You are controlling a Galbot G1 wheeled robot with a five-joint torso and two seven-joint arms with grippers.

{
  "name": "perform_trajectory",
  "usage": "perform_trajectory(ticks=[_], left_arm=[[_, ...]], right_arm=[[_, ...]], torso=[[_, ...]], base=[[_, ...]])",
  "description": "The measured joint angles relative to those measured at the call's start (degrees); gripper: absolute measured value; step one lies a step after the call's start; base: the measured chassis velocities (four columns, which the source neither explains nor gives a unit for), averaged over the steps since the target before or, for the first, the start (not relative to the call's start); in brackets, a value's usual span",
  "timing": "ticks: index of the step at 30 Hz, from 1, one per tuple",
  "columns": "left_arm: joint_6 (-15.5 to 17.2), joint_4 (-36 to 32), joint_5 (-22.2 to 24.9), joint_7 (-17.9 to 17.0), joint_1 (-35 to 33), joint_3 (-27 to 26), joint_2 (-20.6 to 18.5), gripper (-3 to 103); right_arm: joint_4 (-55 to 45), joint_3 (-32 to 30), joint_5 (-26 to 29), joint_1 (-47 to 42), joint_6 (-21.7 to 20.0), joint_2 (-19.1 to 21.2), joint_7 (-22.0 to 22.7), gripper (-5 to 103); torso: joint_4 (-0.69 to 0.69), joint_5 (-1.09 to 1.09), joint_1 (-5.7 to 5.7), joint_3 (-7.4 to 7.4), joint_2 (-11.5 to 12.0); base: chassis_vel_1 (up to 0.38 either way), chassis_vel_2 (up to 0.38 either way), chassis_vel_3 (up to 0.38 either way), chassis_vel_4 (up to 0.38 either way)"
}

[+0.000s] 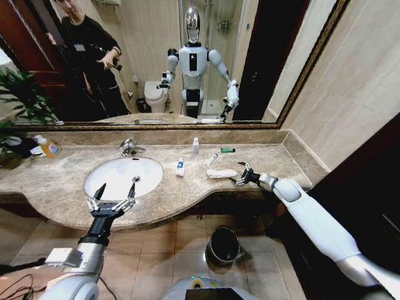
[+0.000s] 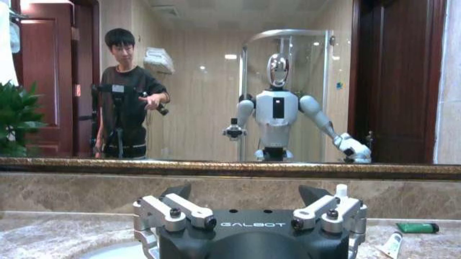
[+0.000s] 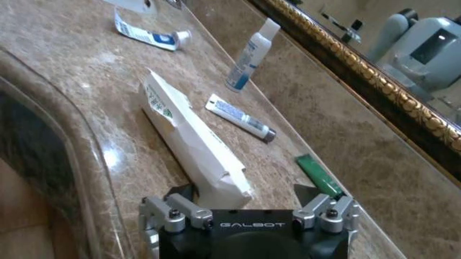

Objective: Pick up the trash from the sink and place it in the trash bin.

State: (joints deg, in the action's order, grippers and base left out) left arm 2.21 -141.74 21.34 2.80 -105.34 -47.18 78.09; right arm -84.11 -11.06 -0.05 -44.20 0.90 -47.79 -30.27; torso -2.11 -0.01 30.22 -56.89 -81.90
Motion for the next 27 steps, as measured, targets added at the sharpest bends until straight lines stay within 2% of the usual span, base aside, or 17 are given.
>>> perform_trajectory(ticks=[1, 2, 4, 5, 7, 10, 11, 14, 15, 16, 17, 19, 20, 23, 27], left_arm=[[0.00, 0.00, 0.00, 0.00, 0.00, 0.00, 0.00, 100], [0.00, 0.00, 0.00, 0.00, 0.00, 0.00, 0.00, 100], [0.00, 0.00, 0.00, 0.00, 0.00, 0.00, 0.00, 100], [0.00, 0.00, 0.00, 0.00, 0.00, 0.00, 0.00, 100], [0.00, 0.00, 0.00, 0.00, 0.00, 0.00, 0.00, 100], [0.00, 0.00, 0.00, 0.00, 0.00, 0.00, 0.00, 100], [0.00, 0.00, 0.00, 0.00, 0.00, 0.00, 0.00, 100], [0.00, 0.00, 0.00, 0.00, 0.00, 0.00, 0.00, 100], [0.00, 0.00, 0.00, 0.00, 0.00, 0.00, 0.00, 100], [0.00, 0.00, 0.00, 0.00, 0.00, 0.00, 0.00, 100], [0.00, 0.00, 0.00, 0.00, 0.00, 0.00, 0.00, 100], [0.00, 0.00, 0.00, 0.00, 0.00, 0.00, 0.00, 100], [0.00, 0.00, 0.00, 0.00, 0.00, 0.00, 0.00, 100], [0.00, 0.00, 0.00, 0.00, 0.00, 0.00, 0.00, 100], [0.00, 0.00, 0.00, 0.00, 0.00, 0.00, 0.00, 100]], right_arm=[[0.05, 0.04, -0.07, -0.01, 0.06, -0.07, 0.32, 93], [0.12, 0.05, -0.12, -0.07, 0.23, -0.09, 0.62, 83], [0.11, 0.04, -0.14, -0.12, 0.33, -0.08, 0.65, 83], [-0.05, -0.03, -0.15, -0.35, 0.51, 0.02, 0.66, 71], [-0.24, -0.09, -0.16, -0.52, 0.55, 0.14, 0.66, 71], [-1.49, -0.34, -0.07, -1.22, 0.59, 0.94, 0.70, 55], [-1.49, -0.34, -0.07, -1.22, 0.59, 0.94, 0.70, 55], [-2.16, -0.37, 0.03, -1.43, 0.71, 1.27, 0.68, 39], [-2.21, -0.37, 0.06, -1.44, 0.71, 1.28, 0.68, 39], [-2.25, -0.37, 0.09, -1.44, 0.71, 1.29, 0.68, 33], [-2.25, -0.37, 0.09, -1.44, 0.71, 1.29, 0.68, 33], [-2.15, -0.34, 0.13, -1.44, 0.74, 1.15, 0.69, 23], [-2.15, -0.34, 0.13, -1.44, 0.74, 1.15, 0.69, 23], [-1.83, -0.33, 0.13, -1.66, 0.80, 0.96, 0.82, 7], [-1.87, -0.65, 0.12, -2.36, 0.82, 0.98, 0.87, 1]], torso=[[0.00, 0.00, 0.00, 0.00, 0.00], [0.00, 0.01, 0.00, -0.01, 0.00], [0.00, 0.01, 0.00, -0.01, 0.00], [0.00, 0.02, 0.00, -0.01, 0.01], [0.00, 0.03, 0.01, -0.01, 0.01], [0.00, 0.02, 0.01, -0.02, 0.01], [0.00, 0.02, 0.01, -0.02, 0.01], [0.00, 0.01, 0.01, -0.02, 0.01], [0.00, 0.01, 0.01, -0.02, 0.01], [0.00, 0.01, 0.01, -0.02, 0.01], [0.00, 0.01, 0.01, -0.02, 0.01], [0.00, 0.01, 0.01, -0.02, 0.01], [0.00, 0.01, 0.01, -0.02, 0.01], [0.00, 0.01, 0.01, -0.02, 0.01], [0.00, 0.01, 0.01, -0.02, 0.02]], base=[[0.000, 0.000, 0.000, 0.000], [0.000, 0.000, 0.000, 0.000], [0.000, 0.000, 0.000, 0.000], [0.000, 0.000, 0.000, 0.000], [0.000, 0.000, 0.000, 0.000], [0.000, 0.000, 0.000, 0.000], [0.000, 0.000, 0.000, 0.000], [0.000, 0.000, 0.000, 0.000], [0.000, 0.000, 0.000, 0.000], [0.000, 0.000, 0.000, 0.000], [0.000, 0.000, 0.000, 0.000], [0.000, 0.000, 0.000, 0.000], [0.000, 0.000, 0.000, 0.000], [0.000, 0.000, 0.000, 0.000], [0.000, 0.000, 0.000, 0.000]])
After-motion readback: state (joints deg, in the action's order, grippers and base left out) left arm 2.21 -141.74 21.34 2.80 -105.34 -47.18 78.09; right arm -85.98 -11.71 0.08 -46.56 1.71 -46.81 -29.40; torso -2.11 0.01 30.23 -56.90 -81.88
